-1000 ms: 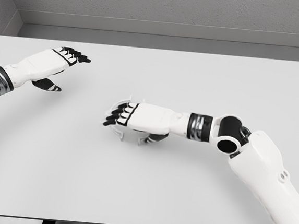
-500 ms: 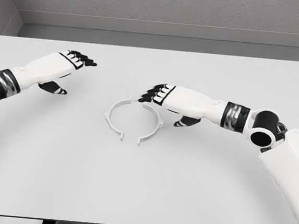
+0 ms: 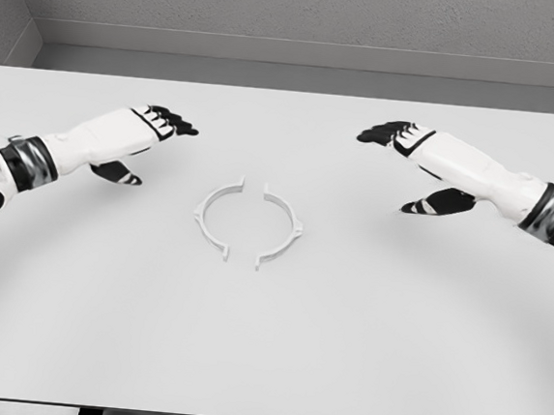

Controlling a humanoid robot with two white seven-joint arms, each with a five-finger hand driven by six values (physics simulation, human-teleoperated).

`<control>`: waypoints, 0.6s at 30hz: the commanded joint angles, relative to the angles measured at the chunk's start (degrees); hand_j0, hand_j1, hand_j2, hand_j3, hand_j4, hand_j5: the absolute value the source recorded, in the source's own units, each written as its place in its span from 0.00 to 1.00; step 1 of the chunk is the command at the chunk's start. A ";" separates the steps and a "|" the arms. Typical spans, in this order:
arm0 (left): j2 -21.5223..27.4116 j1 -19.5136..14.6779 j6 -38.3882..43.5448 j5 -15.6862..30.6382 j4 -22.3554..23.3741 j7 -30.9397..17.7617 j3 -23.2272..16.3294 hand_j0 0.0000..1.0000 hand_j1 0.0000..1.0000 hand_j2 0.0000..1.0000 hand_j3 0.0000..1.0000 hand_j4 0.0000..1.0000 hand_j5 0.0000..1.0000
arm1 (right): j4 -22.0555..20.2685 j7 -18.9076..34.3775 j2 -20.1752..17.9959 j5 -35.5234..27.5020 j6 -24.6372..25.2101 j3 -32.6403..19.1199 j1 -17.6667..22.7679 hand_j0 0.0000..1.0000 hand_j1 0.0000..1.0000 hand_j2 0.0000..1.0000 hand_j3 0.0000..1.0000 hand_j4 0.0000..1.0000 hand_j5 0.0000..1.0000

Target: Assemble PVC drainage pipe clamps

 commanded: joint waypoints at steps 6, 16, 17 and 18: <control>-2.46 -0.09 0.08 0.20 0.56 0.04 -1.16 1.00 1.00 1.00 1.00 1.00 1.00 | -0.46 0.22 -2.42 -2.15 0.15 -4.89 5.01 1.00 1.00 1.00 1.00 1.00 1.00; -3.60 -0.18 0.08 0.29 0.30 -0.05 -1.34 1.00 1.00 1.00 1.00 1.00 1.00 | 4.46 0.22 -2.25 -2.59 0.15 -7.00 6.42 1.00 1.00 1.00 1.00 1.00 1.00; -4.04 0.43 0.08 0.29 -0.40 -0.14 -1.34 1.00 1.00 1.00 1.00 1.00 1.00 | 4.46 0.22 -2.16 -2.68 0.15 -7.00 6.59 1.00 1.00 1.00 1.00 1.00 1.00; -4.04 0.44 0.08 0.29 -0.41 -0.14 -1.34 1.00 1.00 1.00 1.00 1.00 1.00 | 4.46 0.22 -2.16 -2.68 0.15 -7.00 6.60 1.00 1.00 1.00 1.00 1.00 1.00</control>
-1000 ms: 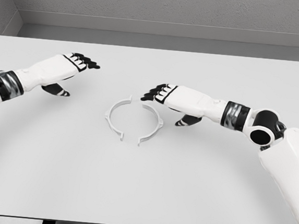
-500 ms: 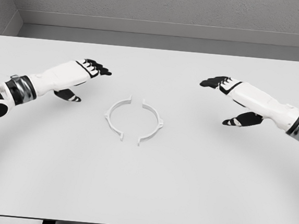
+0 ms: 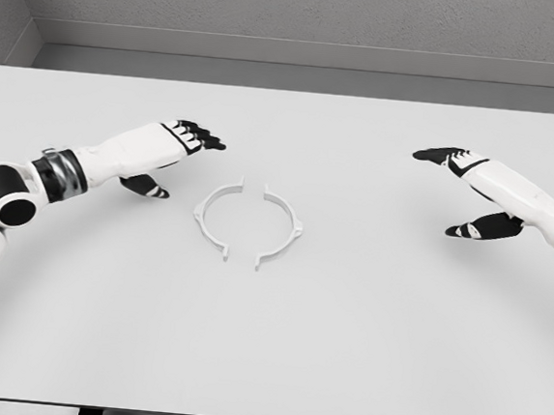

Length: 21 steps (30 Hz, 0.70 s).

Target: Assemble PVC drainage pipe clamps

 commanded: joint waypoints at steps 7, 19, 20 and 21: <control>-0.10 0.88 0.08 0.58 -2.47 -0.02 0.03 1.00 1.00 1.00 1.00 1.00 1.00 | 0.23 -0.03 0.17 -0.55 0.15 -0.18 0.00 1.00 1.00 1.00 1.00 1.00 1.00; -0.19 1.49 0.08 0.40 -2.56 -0.02 0.03 1.00 1.00 1.00 1.00 1.00 1.00 | 0.32 -0.38 0.34 -1.07 0.15 -0.09 0.53 1.00 1.00 1.00 1.00 1.00 1.00; -0.19 1.49 0.08 0.40 -2.56 -0.02 0.03 1.00 1.00 1.00 1.00 1.00 1.00 | 0.32 -0.38 0.34 -0.99 0.15 -0.09 0.53 1.00 1.00 1.00 1.00 1.00 1.00; -0.19 1.49 0.08 0.40 -2.56 -0.02 0.03 1.00 1.00 1.00 1.00 1.00 1.00 | 0.41 -0.47 0.34 -0.99 0.15 -0.09 0.62 1.00 1.00 1.00 1.00 1.00 1.00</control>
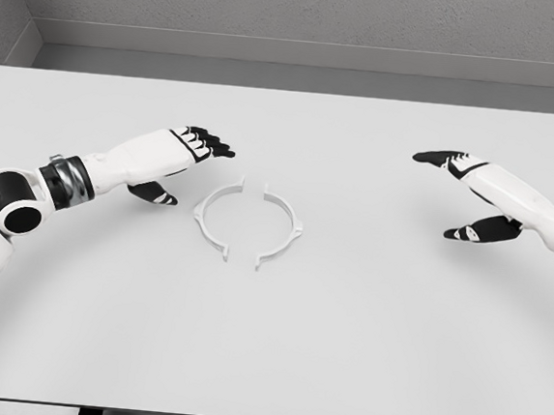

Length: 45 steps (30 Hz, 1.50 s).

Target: Assemble PVC drainage pipe clamps

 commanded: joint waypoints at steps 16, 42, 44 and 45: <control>-1.11 0.35 0.08 0.36 -0.20 -0.23 -0.14 1.00 1.00 1.00 1.00 1.00 1.00 | 1.80 -0.08 -0.02 -0.48 0.16 -3.05 -0.26 1.00 1.00 1.00 1.00 1.00 1.00; -2.16 1.32 0.08 0.18 -1.43 -0.32 -0.22 1.00 1.00 1.00 1.00 1.00 1.00 | 1.63 -0.08 -0.10 -0.57 0.16 -2.97 -0.17 1.00 1.00 1.00 1.00 1.00 1.00; -2.25 1.49 0.08 0.09 -1.69 -0.32 -0.22 1.00 1.00 1.00 1.00 1.00 1.00 | 1.72 0.01 -0.10 -0.57 0.16 -2.97 -0.17 1.00 1.00 1.00 1.00 1.00 1.00; -2.25 1.49 0.08 0.09 -1.69 -0.32 -0.22 1.00 1.00 1.00 1.00 1.00 1.00 | 1.72 -0.08 -0.10 -0.57 0.16 -2.97 -0.17 1.00 1.00 1.00 1.00 1.00 1.00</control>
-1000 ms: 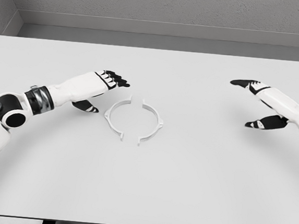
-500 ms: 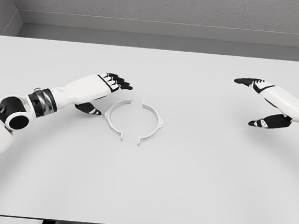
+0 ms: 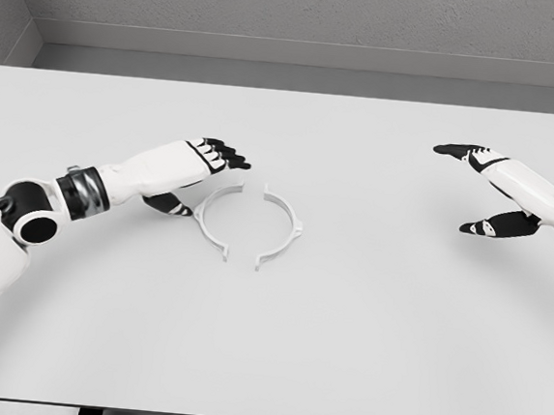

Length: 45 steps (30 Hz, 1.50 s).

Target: Assemble PVC drainage pipe clamps

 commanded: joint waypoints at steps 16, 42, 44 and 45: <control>-1.45 0.00 0.08 0.02 -0.46 -0.56 0.12 1.00 1.00 1.00 1.00 1.00 1.00 | 0.21 0.00 -0.14 -0.46 0.15 -0.06 0.00 1.00 1.00 1.00 1.00 1.00 1.00; -2.51 -0.26 0.08 0.11 -0.46 -1.79 0.56 1.00 1.00 1.00 1.00 1.00 1.00 | -0.32 -0.08 0.12 -0.46 0.15 0.47 -0.09 1.00 1.00 1.00 1.00 1.00 1.00; -2.51 -0.62 0.08 0.02 0.15 -1.79 0.47 1.00 1.00 1.00 1.00 1.00 1.00 | -0.50 -0.17 0.39 -0.46 0.15 0.64 -0.09 1.00 1.00 1.00 1.00 1.00 1.00; -2.68 -0.70 0.08 0.02 0.59 -1.79 0.47 1.00 1.00 1.00 1.00 1.00 1.00 | -0.41 -0.08 0.91 -0.37 0.15 0.64 -0.18 1.00 1.00 1.00 1.00 1.00 1.00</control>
